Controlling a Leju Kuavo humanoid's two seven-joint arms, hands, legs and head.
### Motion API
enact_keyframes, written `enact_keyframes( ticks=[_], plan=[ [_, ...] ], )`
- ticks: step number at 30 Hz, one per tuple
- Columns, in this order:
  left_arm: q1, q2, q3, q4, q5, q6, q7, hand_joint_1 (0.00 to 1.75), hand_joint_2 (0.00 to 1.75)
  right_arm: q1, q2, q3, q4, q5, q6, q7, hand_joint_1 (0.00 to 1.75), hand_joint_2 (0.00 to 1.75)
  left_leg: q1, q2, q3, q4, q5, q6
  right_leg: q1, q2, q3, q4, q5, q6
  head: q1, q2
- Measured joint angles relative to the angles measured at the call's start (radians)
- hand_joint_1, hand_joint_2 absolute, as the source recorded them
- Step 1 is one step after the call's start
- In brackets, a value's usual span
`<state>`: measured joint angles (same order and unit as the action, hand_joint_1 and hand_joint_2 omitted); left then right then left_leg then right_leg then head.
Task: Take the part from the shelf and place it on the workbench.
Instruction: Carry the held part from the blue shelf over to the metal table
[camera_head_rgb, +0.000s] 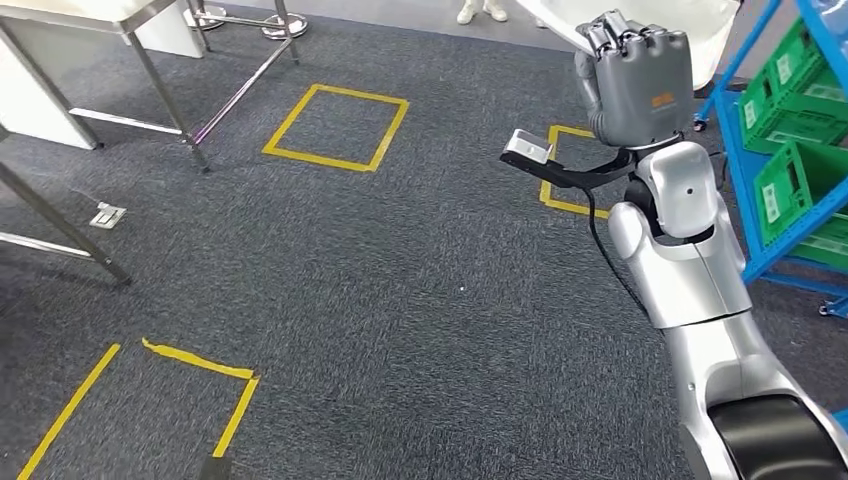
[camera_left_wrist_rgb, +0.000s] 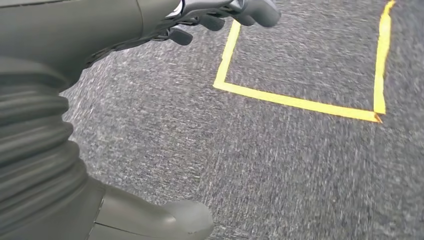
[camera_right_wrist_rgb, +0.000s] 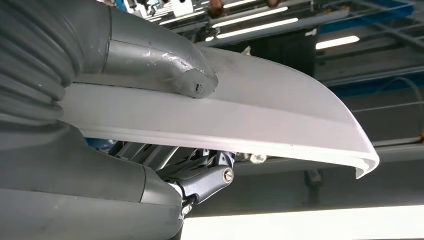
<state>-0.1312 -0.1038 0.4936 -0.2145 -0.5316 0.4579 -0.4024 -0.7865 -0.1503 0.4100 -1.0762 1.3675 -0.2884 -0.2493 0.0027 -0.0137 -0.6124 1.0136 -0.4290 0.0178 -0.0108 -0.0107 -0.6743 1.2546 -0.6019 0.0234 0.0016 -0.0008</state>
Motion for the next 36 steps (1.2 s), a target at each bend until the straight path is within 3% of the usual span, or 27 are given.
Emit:
enact_keyframes(
  ticks=[1,2,3,4,6,8,10,11,12,14,15,17,18,19,21,23,25,26,28,30,31,32,33,34,36],
  plan=[
    [0.001,0.000,0.000,0.000,0.000,-0.002,0.000,0.00,1.75,0.001,-0.004,0.002,0.007,-0.002,0.000,-0.002,1.75,1.75,0.000,-0.015,-0.001,0.001,0.000,0.000,-0.001,0.005,-0.028,0.052,-0.013,0.002,0.001,0.000],
    [0.003,0.000,0.000,0.001,-0.001,-0.003,0.000,0.00,1.75,0.001,-0.006,0.004,0.012,-0.004,0.000,-0.004,1.75,1.75,0.000,-0.029,-0.002,0.003,0.000,0.000,-0.002,0.006,-0.041,0.068,-0.006,0.004,0.001,0.000],
    [0.004,0.000,0.000,0.001,-0.001,-0.004,0.000,0.00,1.75,0.000,-0.007,0.006,0.017,-0.004,0.000,-0.005,1.75,1.75,0.001,-0.044,-0.002,0.007,0.000,-0.001,-0.004,0.007,-0.034,0.043,0.020,0.004,0.001,0.000],
    [0.005,-0.001,0.000,0.001,-0.001,-0.005,0.000,0.00,1.75,-0.003,-0.008,0.009,0.020,-0.004,0.000,-0.006,1.75,1.75,0.002,-0.059,-0.003,0.010,0.000,-0.004,-0.007,0.013,-0.008,-0.016,0.058,0.004,0.001,0.000],
    [0.003,0.000,0.000,0.001,-0.002,-0.005,0.001,0.00,1.75,-0.012,-0.011,0.015,0.025,-0.006,-0.002,-0.007,1.75,1.75,0.004,-0.086,-0.010,0.019,-0.002,-0.015,-0.013,0.056,0.054,-0.150,0.109,0.004,0.001,0.000],
    [0.002,0.001,0.000,0.001,-0.006,-0.005,0.004,0.00,1.75,-0.016,-0.013,0.021,0.028,-0.008,-0.002,-0.005,1.75,1.75,0.006,-0.110,-0.021,0.022,0.003,-0.032,-0.014,0.084,0.078,-0.206,0.117,-0.002,0.001,0.000],
    [0.003,0.002,0.000,0.001,-0.010,-0.004,0.009,0.00,1.75,-0.018,-0.013,0.027,0.028,-0.010,-0.002,-0.001,1.75,1.75,0.009,-0.131,-0.031,0.015,0.011,-0.048,-0.012,0.065,0.078,-0.211,0.121,-0.015,0.001,0.000],
    [0.005,0.002,0.000,0.001,-0.012,-0.004,0.011,0.00,1.75,-0.020,-0.012,0.031,0.028,-0.011,-0.002,0.001,1.75,1.75,0.008,-0.122,-0.036,0.019,0.009,-0.053,-0.012,0.053,0.080,-0.215,0.124,-0.022,-0.001,0.000],
    [0.005,0.003,0.000,0.001,-0.013,-0.004,0.013,0.00,1.75,-0.022,-0.012,0.034,0.028,-0.013,-0.002,0.003,1.75,1.75,0.006,-0.099,-0.047,0.038,-0.003,-0.056,-0.014,0.040,0.081,-0.219,0.127,-0.031,-0.004,0.000],
    [0.004,0.003,0.000,0.002,-0.015,-0.004,0.018,0.00,1.75,-0.024,-0.011,0.037,0.028,-0.020,0.000,0.007,1.75,1.75,0.003,-0.030,-0.094,0.138,-0.058,-0.060,-0.011,0.015,0.083,-0.224,0.130,-0.042,-0.009,0.000],
    [0.004,0.004,0.000,0.002,-0.016,-0.004,0.020,0.00,1.75,-0.024,-0.012,0.038,0.028,-0.025,0.001,0.008,1.75,1.75,0.003,-0.009,-0.126,0.208,-0.089,-0.062,-0.008,0.002,0.083,-0.224,0.129,-0.045,-0.011,0.000],
    [0.007,0.005,0.000,0.002,-0.018,-0.003,0.024,0.00,1.75,-0.024,-0.012,0.041,0.028,-0.032,0.003,0.005,1.75,1.75,0.004,0.005,-0.165,0.296,-0.115,-0.063,-0.005,-0.024,0.083,-0.224,0.127,-0.047,-0.011,0.000],
    [0.009,0.005,0.000,0.002,-0.018,-0.003,0.025,0.00,1.75,-0.024,-0.012,0.043,0.028,-0.036,0.004,0.003,1.75,1.75,0.004,0.008,-0.157,0.286,-0.102,-0.063,-0.004,-0.037,0.084,-0.223,0.126,-0.047,-0.011,0.000],
    [0.010,0.005,0.000,0.002,-0.019,-0.003,0.025,0.00,1.75,-0.025,-0.012,0.044,0.028,-0.041,0.005,0.000,1.75,1.75,0.003,0.014,-0.130,0.238,-0.074,-0.061,-0.004,-0.050,0.086,-0.223,0.125,-0.046,-0.011,0.000],
    [0.010,0.006,0.000,0.002,-0.019,-0.003,0.024,0.00,1.75,-0.028,-0.013,0.046,0.028,-0.049,0.007,-0.007,1.75,1.75,-0.004,0.057,-0.050,0.097,-0.022,-0.049,0.001,-0.073,0.092,-0.222,0.119,-0.041,-0.011,0.000],
    [0.009,0.006,0.000,0.002,-0.019,-0.002,0.022,0.00,1.75,-0.032,-0.015,0.048,0.028,-0.058,0.009,-0.012,1.75,1.75,-0.012,0.086,-0.010,0.021,-0.006,-0.033,0.007,-0.094,0.096,-0.222,0.115,-0.032,-0.009,0.000],
    [0.011,0.006,0.000,0.002,-0.017,0.000,0.019,0.00,1.75,-0.033,-0.017,0.054,0.027,-0.064,0.010,-0.013,1.75,1.75,-0.013,0.067,-0.011,0.015,-0.005,-0.020,0.009,-0.115,0.102,-0.225,0.113,-0.022,-0.008,0.000],
    [0.012,0.006,0.001,0.002,-0.016,0.001,0.017,0.00,1.75,-0.033,-0.017,0.058,0.025,-0.065,0.010,-0.011,1.75,1.75,-0.011,0.055,-0.010,0.012,-0.002,-0.015,0.008,-0.111,0.104,-0.222,0.108,-0.016,-0.008,0.000],
    [0.011,0.005,0.001,0.002,-0.014,0.002,0.014,0.00,1.75,-0.033,-0.019,0.065,0.020,-0.066,0.009,-0.007,1.75,1.75,-0.003,0.031,-0.006,0.004,0.004,-0.004,0.003,-0.062,0.084,-0.172,0.074,-0.004,-0.006,0.000],
    [0.009,0.005,0.003,0.002,-0.014,0.003,0.012,0.00,1.75,-0.029,-0.023,0.071,0.017,-0.064,0.009,0.000,1.75,1.75,0.001,0.008,-0.006,0.003,0.006,0.002,0.000,-0.007,0.024,-0.047,0.015,0.002,-0.003,0.000],
    [0.009,0.005,0.005,0.002,-0.014,0.003,0.012,0.00,1.75,-0.024,-0.025,0.073,0.016,-0.063,0.010,0.004,1.75,1.75,0.001,-0.006,-0.007,0.004,0.007,0.003,0.000,0.002,-0.009,0.016,-0.006,0.004,-0.002,0.000],
    [0.010,0.005,0.006,0.002,-0.014,0.003,0.012,0.00,1.75,-0.018,-0.027,0.075,0.015,-0.061,0.011,0.007,1.75,1.75,0.001,-0.020,-0.008,0.005,0.007,0.003,-0.001,0.004,-0.031,0.052,-0.011,0.004,-0.002,0.000],
    [0.012,0.005,0.007,0.002,-0.014,0.003,0.012,0.00,1.75,-0.013,-0.027,0.078,0.013,-0.059,0.011,0.010,1.75,1.75,0.002,-0.035,-0.009,0.008,0.007,0.002,-0.001,0.005,-0.035,0.051,0.004,0.003,-0.002,0.000],
    [0.013,0.005,0.008,0.002,-0.014,0.003,0.012,0.00,1.75,-0.010,-0.027,0.080,0.010,-0.058,0.012,0.012,1.75,1.75,0.002,-0.049,-0.010,0.011,0.007,0.001,-0.003,0.009,-0.019,0.009,0.036,0.002,-0.002,0.000],
    [0.012,0.005,0.008,0.002,-0.015,0.003,0.011,0.00,1.75,-0.009,-0.027,0.085,0.001,-0.056,0.014,0.014,1.75,1.75,0.003,-0.076,-0.013,0.018,0.006,-0.006,-0.008,0.045,0.045,-0.128,0.100,0.001,-0.002,0.000]
  ],
)
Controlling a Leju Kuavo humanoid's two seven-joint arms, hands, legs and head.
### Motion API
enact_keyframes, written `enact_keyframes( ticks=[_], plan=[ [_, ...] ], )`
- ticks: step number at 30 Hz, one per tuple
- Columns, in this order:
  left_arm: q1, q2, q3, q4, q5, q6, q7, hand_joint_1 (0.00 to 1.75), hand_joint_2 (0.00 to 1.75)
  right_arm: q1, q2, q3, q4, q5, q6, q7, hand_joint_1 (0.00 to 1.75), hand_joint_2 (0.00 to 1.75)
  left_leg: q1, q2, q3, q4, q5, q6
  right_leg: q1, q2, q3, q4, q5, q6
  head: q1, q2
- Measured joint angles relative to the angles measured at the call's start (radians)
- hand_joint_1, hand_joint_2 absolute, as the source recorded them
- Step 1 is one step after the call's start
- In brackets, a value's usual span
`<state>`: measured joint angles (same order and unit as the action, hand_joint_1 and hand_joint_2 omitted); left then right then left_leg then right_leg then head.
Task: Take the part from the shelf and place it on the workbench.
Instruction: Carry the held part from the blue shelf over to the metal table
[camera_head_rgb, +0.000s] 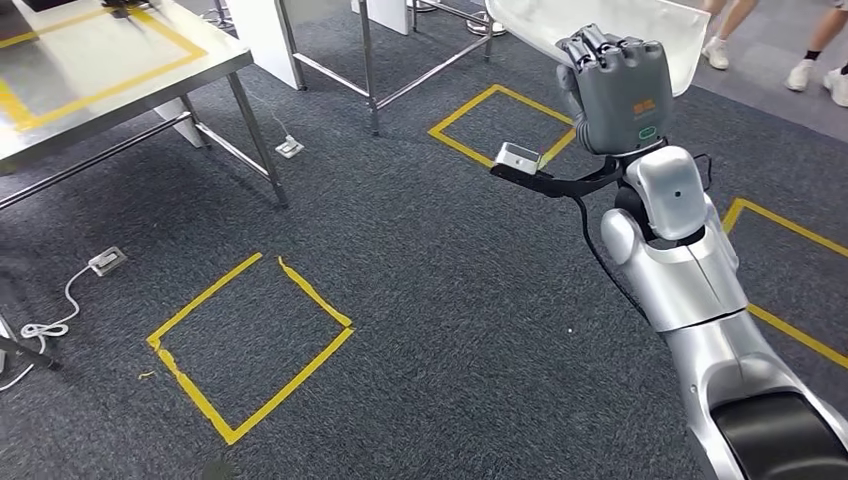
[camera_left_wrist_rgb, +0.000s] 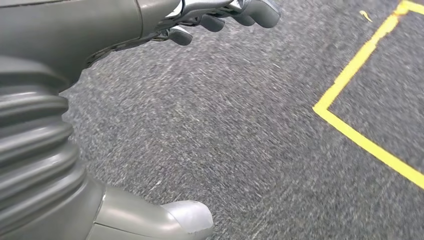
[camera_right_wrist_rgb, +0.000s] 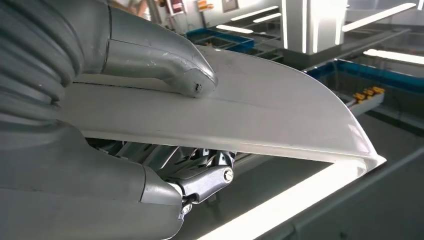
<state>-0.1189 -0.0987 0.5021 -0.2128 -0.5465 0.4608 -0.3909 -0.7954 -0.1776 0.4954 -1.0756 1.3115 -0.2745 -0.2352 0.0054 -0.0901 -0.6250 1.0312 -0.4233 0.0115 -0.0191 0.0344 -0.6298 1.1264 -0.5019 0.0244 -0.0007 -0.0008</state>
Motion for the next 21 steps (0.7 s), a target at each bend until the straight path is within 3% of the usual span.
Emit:
enact_keyframes(
  ticks=[1,3,5,7,9,11,12,13,14,16,17,18,20,21],
  plan=[
    [-0.001,0.000,0.000,0.000,0.000,0.000,-0.001,0.00,1.75,0.000,-0.001,0.003,-0.004,0.001,0.001,0.001,1.75,1.75,0.000,-0.012,-0.003,0.003,0.000,-0.006,-0.001,0.019,0.024,-0.052,0.016,-0.002,0.000,0.000],
    [-0.001,0.001,0.001,0.000,-0.001,0.000,-0.003,0.00,1.75,0.003,-0.004,0.007,-0.010,0.004,0.001,0.004,1.75,1.75,0.002,-0.034,-0.012,0.001,0.005,-0.022,0.001,0.037,0.038,-0.085,0.017,-0.009,-0.001,0.000],
    [0.002,0.002,0.001,0.000,-0.003,0.000,-0.004,0.00,1.75,0.005,-0.005,0.009,-0.017,0.005,0.002,0.007,1.75,1.75,0.004,-0.046,-0.020,-0.004,0.010,-0.035,0.002,0.012,0.041,-0.092,0.024,-0.023,0.000,0.000],
    [0.003,0.003,0.002,0.000,-0.005,0.000,-0.005,0.00,1.75,0.005,-0.005,0.011,-0.024,0.005,0.002,0.008,1.75,1.75,0.001,0.000,-0.041,0.033,-0.015,-0.045,-0.001,-0.012,0.046,-0.102,0.030,-0.039,-0.004,0.000],
    [0.000,0.003,0.002,0.000,-0.008,0.000,-0.005,0.00,1.75,0.007,-0.006,0.012,-0.027,0.005,0.002,0.008,1.75,1.75,-0.001,0.065,-0.095,0.151,-0.081,-0.051,0.002,-0.037,0.048,-0.105,0.031,-0.047,-0.008,0.000],
    [-0.002,0.003,0.002,0.000,-0.009,-0.001,-0.005,0.00,1.75,0.011,-0.008,0.013,-0.027,0.005,0.002,0.008,1.75,1.75,0.002,0.083,-0.147,0.268,-0.127,-0.056,0.004,-0.063,0.048,-0.105,0.030,-0.049,-0.008,0.000],
    [-0.002,0.003,0.002,0.000,-0.011,-0.001,-0.005,0.00,1.75,0.014,-0.008,0.013,-0.028,0.006,0.002,0.008,1.75,1.75,0.002,0.084,-0.151,0.280,-0.124,-0.057,0.004,-0.076,0.048,-0.105,0.029,-0.050,-0.008,0.000],
    [-0.002,0.004,0.002,0.000,-0.013,-0.001,-0.005,0.00,1.75,0.015,-0.008,0.014,-0.029,0.006,0.002,0.009,1.75,1.75,0.002,0.088,-0.132,0.249,-0.102,-0.056,0.005,-0.089,0.049,-0.104,0.027,-0.049,-0.008,0.000],
    [-0.002,0.004,0.002,0.000,-0.015,-0.002,-0.005,0.00,1.75,0.015,-0.008,0.014,-0.032,0.006,0.002,0.009,1.75,1.75,0.002,0.099,-0.096,0.183,-0.069,-0.054,0.005,-0.102,0.052,-0.104,0.025,-0.047,-0.008,0.000],
    [-0.004,0.006,0.002,-0.001,-0.021,-0.004,-0.005,0.00,1.75,0.015,-0.009,0.014,-0.039,0.008,0.003,0.011,1.75,1.75,-0.005,0.146,-0.021,0.046,-0.022,-0.040,0.010,-0.124,0.057,-0.102,0.019,-0.039,-0.008,0.000],
    [-0.005,0.006,0.002,-0.001,-0.022,-0.005,-0.004,0.00,1.75,0.014,-0.010,0.014,-0.041,0.008,0.003,0.011,1.75,1.75,-0.009,0.161,0.000,0.008,-0.013,-0.031,0.013,-0.133,0.059,-0.101,0.016,-0.034,-0.007,0.000],
    [-0.005,0.007,0.002,-0.001,-0.024,-0.006,-0.004,0.00,1.75,0.014,-0.011,0.014,-0.043,0.009,0.003,0.012,1.75,1.75,-0.012,0.165,0.005,-0.004,-0.013,-0.023,0.016,-0.142,0.061,-0.102,0.014,-0.030,-0.006,0.000],
    [-0.005,0.007,0.002,-0.001,-0.026,-0.007,-0.002,0.00,1.75,0.013,-0.012,0.014,-0.049,0.009,0.004,0.013,1.75,1.75,-0.010,0.138,0.004,-0.007,-0.009,-0.011,0.016,-0.159,0.065,-0.104,0.010,-0.019,-0.005,0.000],
    [-0.005,0.007,0.002,-0.001,-0.027,-0.008,-0.001,0.00,1.75,0.012,-0.012,0.014,-0.052,0.009,0.004,0.013,1.75,1.75,-0.007,0.126,0.006,-0.010,-0.006,-0.005,0.014,-0.148,0.066,-0.098,0.003,-0.013,-0.005,0.000]
  ],
)
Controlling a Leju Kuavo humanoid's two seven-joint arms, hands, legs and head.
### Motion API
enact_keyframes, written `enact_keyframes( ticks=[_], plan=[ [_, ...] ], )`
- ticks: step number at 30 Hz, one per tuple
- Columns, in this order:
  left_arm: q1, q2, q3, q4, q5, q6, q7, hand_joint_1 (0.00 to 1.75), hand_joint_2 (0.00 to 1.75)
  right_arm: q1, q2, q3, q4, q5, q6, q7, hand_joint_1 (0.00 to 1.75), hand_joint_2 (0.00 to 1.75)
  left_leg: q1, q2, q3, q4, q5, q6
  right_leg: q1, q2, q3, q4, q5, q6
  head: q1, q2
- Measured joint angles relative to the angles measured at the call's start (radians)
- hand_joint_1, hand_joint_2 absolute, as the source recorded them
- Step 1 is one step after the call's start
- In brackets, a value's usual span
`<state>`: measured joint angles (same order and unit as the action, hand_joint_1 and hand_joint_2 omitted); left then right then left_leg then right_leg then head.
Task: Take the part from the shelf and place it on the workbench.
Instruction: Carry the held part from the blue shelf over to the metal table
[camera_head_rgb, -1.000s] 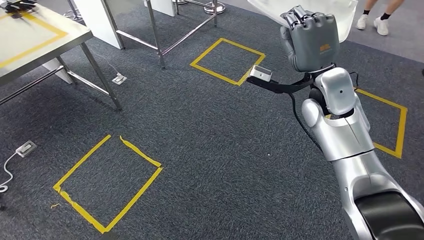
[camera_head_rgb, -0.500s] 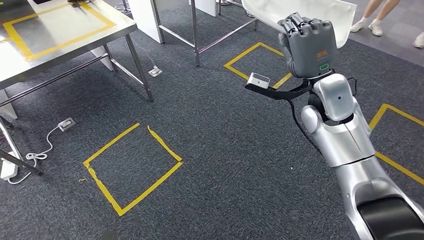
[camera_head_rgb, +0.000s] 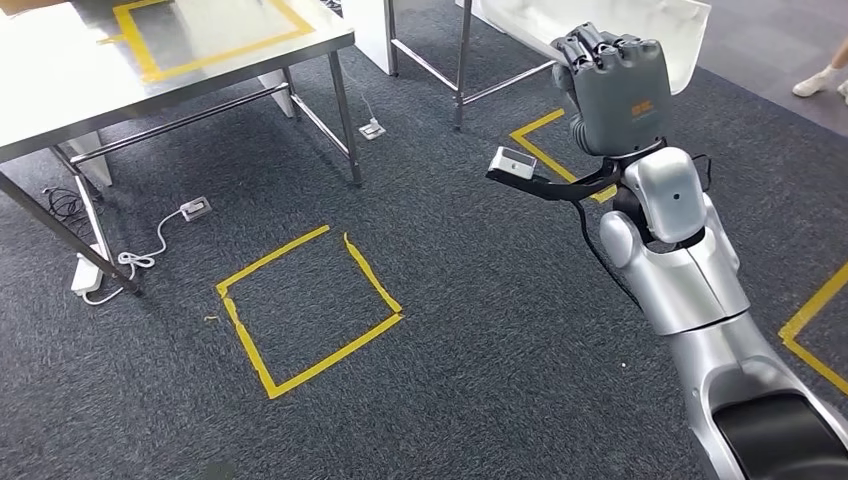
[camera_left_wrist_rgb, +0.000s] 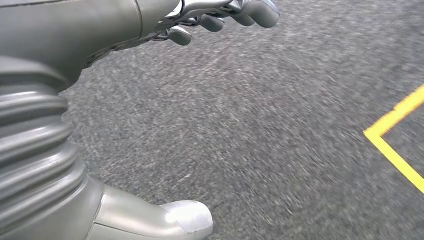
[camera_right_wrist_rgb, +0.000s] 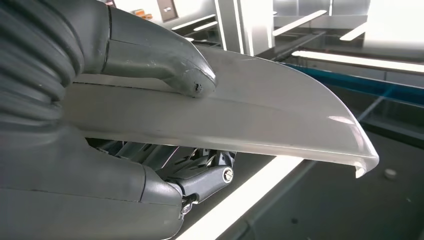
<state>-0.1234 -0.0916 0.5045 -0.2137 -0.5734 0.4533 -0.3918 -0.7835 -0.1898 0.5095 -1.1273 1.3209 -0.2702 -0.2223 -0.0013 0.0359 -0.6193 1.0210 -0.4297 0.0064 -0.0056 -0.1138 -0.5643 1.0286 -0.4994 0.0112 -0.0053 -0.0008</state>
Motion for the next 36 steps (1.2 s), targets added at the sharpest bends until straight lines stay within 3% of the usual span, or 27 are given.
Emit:
enact_keyframes(
  ticks=[2,3,5,6,7,8,10,12,14,16,18,20,21,22,23,24,26,29,31,34,35,36],
  plan=[
    [-0.003,0.000,0.000,0.000,0.001,-0.006,0.002,0.00,1.75,-0.001,-0.004,0.000,-0.005,-0.001,0.000,0.000,1.75,1.75,0.007,-0.024,0.004,-0.007,0.006,0.011,-0.005,0.056,-0.027,0.068,-0.041,0.011,0.003,0.000],
    [-0.005,0.001,0.000,0.000,0.005,-0.013,0.002,0.00,1.75,0.001,-0.008,0.000,-0.005,-0.001,0.001,0.000,1.75,1.75,0.008,-0.036,0.003,-0.007,0.007,0.013,-0.007,0.086,-0.057,0.134,-0.072,0.015,0.005,0.000],
    [-0.005,0.002,0.003,0.000,0.018,-0.035,0.005,0.00,1.75,0.008,-0.015,-0.001,-0.005,-0.001,0.004,0.000,1.75,1.75,0.009,-0.065,0.002,-0.005,0.007,0.016,-0.008,0.107,-0.123,0.258,-0.114,0.019,0.007,0.000],
    [-0.004,0.003,0.005,0.000,0.024,-0.049,0.006,0.00,1.75,0.012,-0.016,0.000,-0.004,-0.001,0.006,-0.001,1.75,1.75,0.009,-0.079,0.001,-0.003,0.007,0.016,-0.009,0.109,-0.139,0.279,-0.109,0.019,0.007,0.000],
    [-0.002,0.004,0.008,0.000,0.028,-0.063,0.008,0.00,1.75,0.014,-0.017,0.000,-0.004,-0.002,0.008,-0.001,1.75,1.75,0.009,-0.094,0.001,-0.001,0.006,0.015,-0.010,0.111,-0.135,0.258,-0.084,0.018,0.007,0.000],
    [-0.002,0.004,0.010,0.001,0.031,-0.079,0.010,0.00,1.75,0.014,-0.017,0.000,-0.004,-0.002,0.009,-0.002,1.75,1.75,0.010,-0.108,0.001,0.002,0.006,0.013,-0.012,0.117,-0.112,0.200,-0.046,0.017,0.007,0.000],
    [-0.002,0.008,0.014,0.001,0.028,-0.118,0.016,0.00,1.75,0.013,-0.019,0.000,-0.004,-0.002,0.010,-0.002,1.75,1.75,0.011,-0.135,-0.003,0.009,0.004,0.005,-0.016,0.152,-0.052,0.065,0.010,0.014,0.007,0.000],
    [0.000,0.018,0.014,0.001,0.020,-0.160,0.024,0.00,1.75,0.014,-0.020,0.000,-0.004,-0.003,0.009,0.000,1.75,1.75,0.012,-0.158,-0.010,0.009,0.006,-0.009,-0.014,0.173,-0.027,0.006,0.021,0.010,0.007,0.000],
    [0.008,0.032,0.015,0.001,0.021,-0.197,0.033,0.00,1.75,0.015,-0.020,0.000,-0.004,-0.003,0.007,0.002,1.75,1.75,0.013,-0.174,-0.017,0.003,0.013,-0.025,-0.012,0.155,-0.025,0.002,0.024,-0.001,0.007,0.000],
    [0.016,0.046,0.020,0.001,0.039,-0.232,0.037,0.00,1.75,0.018,-0.019,-0.001,-0.005,-0.002,0.006,0.002,1.75,1.75,0.010,-0.137,-0.030,0.023,0.001,-0.034,-0.014,0.133,-0.020,-0.006,0.030,-0.017,0.004,0.000],
    [0.020,0.061,0.032,0.001,0.066,-0.263,0.037,0.00,1.75,0.024,-0.021,-0.002,-0.006,-0.002,0.007,0.002,1.75,1.75,0.008,-0.071,-0.075,0.119,-0.054,-0.039,-0.014,0.110,-0.018,-0.011,0.032,-0.029,0.001,0.000],
    [0.023,0.075,0.049,0.001,0.091,-0.298,0.036,0.00,1.75,0.032,-0.026,-0.005,-0.006,-0.003,0.008,0.000,1.75,1.75,0.010,-0.047,-0.135,0.251,-0.112,-0.044,-0.011,0.087,-0.018,-0.010,0.030,-0.033,0.000,0.000],
    [0.027,0.080,0.059,0.001,0.101,-0.316,0.036,0.00,1.75,0.037,-0.028,-0.005,-0.005,-0.004,0.009,-0.002,1.75,1.75,0.011,-0.044,-0.149,0.284,-0.119,-0.046,-0.011,0.078,-0.018,-0.010,0.029,-0.033,0.000,0.000],
    [0.032,0.085,0.067,0.001,0.111,-0.333,0.035,0.00,1.75,0.040,-0.030,-0.005,-0.005,-0.007,0.010,-0.004,1.75,1.75,0.011,-0.042,-0.142,0.277,-0.107,-0.047,-0.011,0.070,-0.017,-0.009,0.028,-0.032,0.000,0.000],
    [0.037,0.091,0.075,0.001,0.118,-0.346,0.035,0.00,1.75,0.041,-0.032,-0.006,-0.005,-0.009,0.010,-0.005,1.75,1.75,0.012,-0.040,-0.116,0.230,-0.080,-0.046,-0.011,0.064,-0.017,-0.008,0.027,-0.030,0.000,0.000],
    [0.040,0.096,0.082,0.001,0.123,-0.356,0.033,0.00,1.75,0.041,-0.034,-0.008,-0.005,-0.012,0.010,-0.005,1.75,1.75,0.012,-0.033,-0.075,0.156,-0.049,-0.044,-0.011,0.057,-0.016,-0.007,0.025,-0.027,0.000,0.000],
    [0.045,0.106,0.096,0.001,0.130,-0.365,0.027,0.00,1.75,0.039,-0.036,-0.012,-0.004,-0.014,0.009,-0.006,1.75,1.75,0.008,-0.021,-0.009,0.038,-0.015,-0.034,-0.006,0.046,-0.016,-0.003,0.021,-0.018,0.000,0.000],
    [0.053,0.114,0.118,0.001,0.140,-0.355,0.018,0.00,1.75,0.036,-0.039,-0.015,-0.002,-0.016,0.006,-0.010,1.75,1.75,0.004,-0.025,0.004,0.010,-0.015,-0.013,-0.002,0.038,-0.015,-0.004,0.020,-0.002,0.003,0.000],
    [0.055,0.115,0.131,0.001,0.145,-0.348,0.014,0.00,1.75,0.034,-0.039,-0.017,0.000,-0.018,0.003,-0.014,1.75,1.75,0.005,-0.030,0.006,0.008,-0.013,-0.003,-0.005,0.052,-0.017,0.001,0.013,0.007,0.003,0.000],
    [0.054,0.116,0.142,0.001,0.146,-0.349,0.004,0.00,1.75,0.030,-0.041,-0.018,0.006,-0.020,-0.001,-0.017,1.75,1.75,0.002,-0.037,0.008,0.012,-0.016,0.002,-0.003,0.077,-0.017,-0.004,0.014,-0.028,0.007,0.000],
    [0.055,0.116,0.144,0.001,0.145,-0.351,0.000,0.00,1.75,0.029,-0.041,-0.019,0.008,-0.021,-0.002,-0.018,1.75,1.75,0.001,-0.039,0.008,0.013,-0.018,0.003,-0.003,0.076,-0.013,-0.010,0.018,-0.034,0.008,0.000],
    [0.055,0.116,0.146,0.001,0.143,-0.352,-0.004,0.00,1.75,0.029,-0.041,-0.019,0.010,-0.022,-0.002,-0.019,1.75,1.75,0.001,-0.040,0.008,0.013,-0.018,0.004,-0.004,0.075,-0.011,-0.011,0.017,-0.027,0.009,0.000]
  ],
)
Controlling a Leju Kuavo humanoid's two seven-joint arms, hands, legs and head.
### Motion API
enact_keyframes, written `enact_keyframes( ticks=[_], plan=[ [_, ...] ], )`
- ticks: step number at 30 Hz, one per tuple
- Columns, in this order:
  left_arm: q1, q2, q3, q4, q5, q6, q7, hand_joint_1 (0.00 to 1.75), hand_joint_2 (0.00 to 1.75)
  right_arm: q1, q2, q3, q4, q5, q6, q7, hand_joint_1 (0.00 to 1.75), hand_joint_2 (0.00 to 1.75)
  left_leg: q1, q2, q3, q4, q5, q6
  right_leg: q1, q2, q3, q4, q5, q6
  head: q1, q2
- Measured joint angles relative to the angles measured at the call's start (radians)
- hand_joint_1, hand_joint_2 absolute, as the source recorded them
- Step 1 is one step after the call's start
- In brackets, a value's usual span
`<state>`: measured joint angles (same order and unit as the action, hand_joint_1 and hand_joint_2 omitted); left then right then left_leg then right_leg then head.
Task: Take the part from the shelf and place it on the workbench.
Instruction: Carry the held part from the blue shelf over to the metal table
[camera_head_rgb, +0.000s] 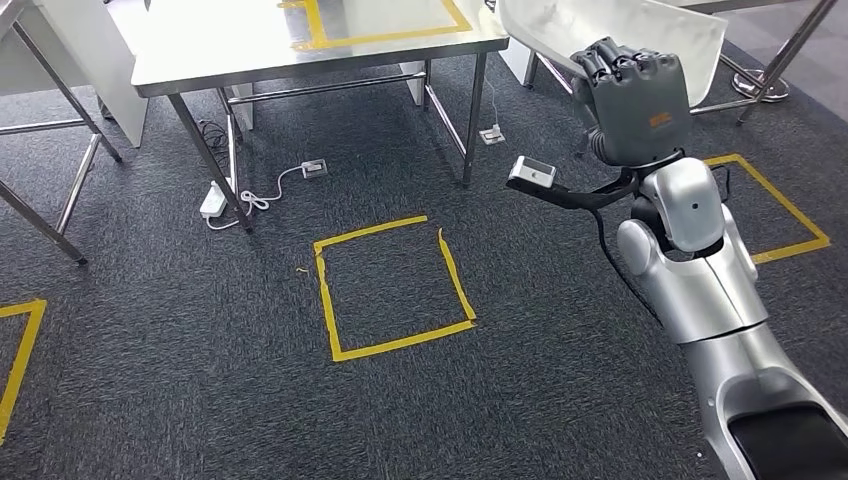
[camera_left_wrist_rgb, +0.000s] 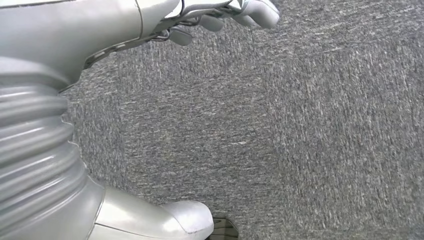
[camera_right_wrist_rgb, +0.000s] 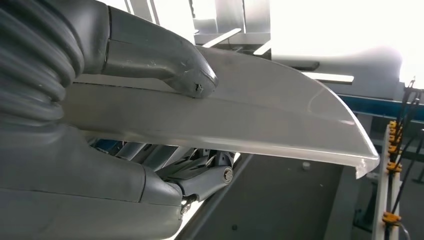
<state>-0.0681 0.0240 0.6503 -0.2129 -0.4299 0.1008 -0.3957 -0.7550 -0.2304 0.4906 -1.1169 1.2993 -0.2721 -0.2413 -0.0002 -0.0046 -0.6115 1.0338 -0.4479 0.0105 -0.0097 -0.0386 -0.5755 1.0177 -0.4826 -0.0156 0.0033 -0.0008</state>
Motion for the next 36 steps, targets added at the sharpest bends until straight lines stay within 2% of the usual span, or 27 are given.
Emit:
enact_keyframes(
  ticks=[2,5,6,9,10,11,13,14,15,16,17,19,20,21,23,25,26,27,30,31,32,33,35,36],
  plan=[
    [0.000,0.000,0.000,0.000,-0.005,-0.001,-0.007,0.00,1.75,-0.001,0.000,0.000,0.004,-0.001,0.000,0.000,1.75,1.75,0.000,-0.001,-0.001,0.000,0.000,0.001,-0.001,0.000,0.002,-0.004,0.005,0.013,0.000,0.000],
    [0.000,0.000,0.000,0.000,-0.011,-0.001,-0.013,0.00,1.75,-0.001,0.000,0.000,0.009,-0.004,0.000,0.000,1.75,1.75,-0.001,-0.001,-0.001,0.001,0.000,0.002,-0.001,0.000,0.002,-0.005,0.008,0.020,0.000,0.000],
    [0.000,0.000,0.000,0.000,-0.012,-0.001,-0.013,0.00,1.75,-0.002,0.001,0.000,0.011,-0.004,0.000,0.000,1.75,1.75,-0.003,-0.001,-0.004,0.002,-0.001,0.003,-0.003,0.000,0.005,-0.010,0.009,0.026,0.000,0.000],
    [0.000,0.003,0.001,0.000,-0.016,-0.001,-0.014,0.00,1.75,-0.003,0.002,0.000,0.014,-0.006,0.000,0.001,1.75,1.75,-0.002,-0.003,0.002,-0.020,-0.010,0.026,-0.009,-0.001,0.011,0.000,0.029,0.055,0.000,0.000],
    [0.000,0.004,0.001,0.000,-0.019,-0.002,-0.014,0.00,1.75,-0.004,0.003,-0.001,0.014,-0.007,0.000,0.001,1.75,1.75,0.002,-0.005,0.015,-0.033,-0.009,0.034,-0.010,0.004,0.006,0.015,0.027,0.059,-0.001,0.000],
    [-0.001,0.005,0.001,0.000,-0.021,-0.002,-0.015,0.00,1.75,-0.007,0.003,-0.001,0.015,-0.008,0.000,0.001,1.75,1.75,0.003,-0.006,0.028,-0.041,-0.006,0.038,-0.010,0.013,-0.007,0.037,0.012,0.058,0.000,0.000],
    [-0.003,0.005,0.001,-0.001,-0.025,-0.002,-0.016,0.00,1.75,-0.012,0.003,-0.002,0.017,-0.008,0.000,0.002,1.75,1.75,0.006,-0.011,0.042,-0.046,-0.003,0.039,-0.011,0.031,-0.062,0.133,-0.045,0.056,0.002,0.000],
    [-0.003,0.005,0.001,-0.001,-0.027,-0.002,-0.016,0.00,1.75,-0.011,0.002,-0.003,0.019,-0.008,0.000,0.003,1.75,1.75,0.006,-0.013,0.043,-0.045,-0.004,0.037,-0.012,0.035,-0.098,0.195,-0.072,0.056,0.002,0.000],
    [-0.002,0.005,0.001,0.000,-0.029,-0.002,-0.015,0.00,1.75,-0.007,0.002,-0.004,0.020,-0.008,0.000,0.003,1.75,1.75,0.007,-0.016,0.043,-0.043,-0.006,0.032,-0.015,0.036,-0.127,0.241,-0.086,0.056,0.003,0.000],
    [-0.001,0.004,0.001,0.000,-0.031,-0.002,-0.015,0.00,1.75,-0.003,0.002,-0.004,0.021,-0.008,0.000,0.004,1.75,1.75,0.010,-0.018,0.043,-0.039,-0.009,0.026,-0.018,0.037,-0.142,0.255,-0.082,0.056,0.003,0.000],
    [0.000,0.003,0.001,0.000,-0.032,-0.002,-0.015,0.00,1.75,0.000,0.002,-0.004,0.021,-0.008,0.000,0.004,1.75,1.75,0.014,-0.021,0.044,-0.034,-0.014,0.017,-0.022,0.037,-0.135,0.230,-0.057,0.058,0.003,0.000],
    [-0.001,0.002,0.001,0.000,-0.033,-0.002,-0.015,0.00,1.75,0.003,0.001,-0.006,0.021,-0.008,-0.001,0.004,1.75,1.75,0.026,-0.025,0.046,-0.018,-0.028,-0.005,-0.029,0.040,-0.082,0.106,0.009,0.069,0.003,0.000],
    [-0.001,0.003,0.001,0.000,-0.034,-0.002,-0.014,0.00,1.75,0.004,0.001,-0.006,0.022,-0.008,-0.001,0.004,1.75,1.75,0.030,-0.027,0.046,-0.009,-0.037,-0.017,-0.029,0.043,-0.061,0.056,0.018,0.070,0.004,0.000],
    [-0.001,0.004,0.001,-0.001,-0.035,-0.003,-0.014,0.00,1.75,0.006,0.001,-0.007,0.023,-0.008,-0.001,0.004,1.75,1.75,0.032,-0.029,0.045,-0.004,-0.044,-0.028,-0.027,0.045,-0.048,0.028,0.019,0.067,0.006,0.000],
    [0.000,0.006,0.001,-0.001,-0.037,-0.003,-0.014,0.00,1.75,0.012,0.000,-0.008,0.025,-0.008,-0.001,0.004,1.75,1.75,0.032,-0.030,0.049,0.000,-0.050,-0.047,-0.023,0.046,-0.044,0.023,0.002,0.046,0.008,0.000],
    [-0.001,0.005,0.001,-0.001,-0.038,-0.003,-0.016,0.00,1.75,0.015,0.000,-0.009,0.025,-0.008,-0.001,0.004,1.75,1.75,0.032,-0.024,0.050,0.013,-0.051,-0.057,-0.023,0.045,-0.028,0.024,0.002,0.025,0.007,0.000],
    [-0.002,0.005,0.001,-0.001,-0.039,-0.003,-0.016,0.00,1.75,0.014,0.000,-0.010,0.024,-0.008,-0.001,0.004,1.75,1.75,0.032,-0.017,0.036,0.041,-0.055,-0.060,-0.023,0.044,-0.017,0.023,-0.003,0.017,0.006,0.000],
    [-0.003,0.005,0.001,-0.001,-0.039,-0.003,-0.017,0.00,1.75,0.013,0.000,-0.010,0.024,-0.008,-0.001,0.004,1.75,1.75,0.032,-0.009,0.007,0.088,-0.064,-0.062,-0.022,0.043,-0.006,0.022,-0.011,0.010,0.004,0.000],
    [-0.001,0.005,0.001,-0.001,-0.040,-0.002,-0.018,0.00,1.75,0.017,0.000,-0.010,0.024,-0.008,-0.001,0.004,1.75,1.75,0.029,0.000,-0.119,0.263,-0.124,-0.062,-0.014,0.042,0.027,0.021,-0.041,-0.002,0.003,0.000],
    [0.000,0.005,0.001,0.000,-0.040,-0.002,-0.018,0.00,1.75,0.020,0.000,-0.010,0.024,-0.008,-0.001,0.004,1.75,1.75,0.026,0.000,-0.148,0.284,-0.133,-0.058,-0.011,0.042,0.041,0.021,-0.052,-0.004,0.003,0.000],
    [0.000,0.004,0.001,0.000,-0.040,-0.002,-0.018,0.00,1.75,0.021,0.000,-0.010,0.024,-0.008,-0.001,0.004,1.75,1.75,0.022,0.000,-0.161,0.272,-0.125,-0.052,-0.008,0.042,0.056,0.020,-0.064,-0.005,0.002,0.000],
    [0.001,0.004,0.001,0.000,-0.040,-0.002,-0.018,0.00,1.75,0.022,0.001,-0.010,0.024,-0.008,-0.001,0.004,1.75,1.75,0.017,0.000,-0.159,0.228,-0.098,-0.043,-0.006,0.041,0.074,0.020,-0.078,-0.004,0.002,0.000],
    [0.003,0.006,0.001,0.000,-0.041,-0.002,-0.018,0.00,1.75,0.022,0.001,-0.010,0.025,-0.007,-0.001,0.005,1.75,1.75,0.001,0.001,-0.136,0.097,0.013,-0.019,-0.002,0.041,0.106,0.017,-0.105,-0.002,0.003,0.000],
    [0.004,0.007,0.001,0.000,-0.041,-0.002,-0.019,0.00,1.75,0.022,0.002,-0.010,0.025,-0.006,-0.001,0.005,1.75,1.75,-0.007,0.002,-0.124,0.045,0.060,-0.010,-0.001,0.042,0.117,0.012,-0.116,0.001,0.004,0.000]
  ],
)
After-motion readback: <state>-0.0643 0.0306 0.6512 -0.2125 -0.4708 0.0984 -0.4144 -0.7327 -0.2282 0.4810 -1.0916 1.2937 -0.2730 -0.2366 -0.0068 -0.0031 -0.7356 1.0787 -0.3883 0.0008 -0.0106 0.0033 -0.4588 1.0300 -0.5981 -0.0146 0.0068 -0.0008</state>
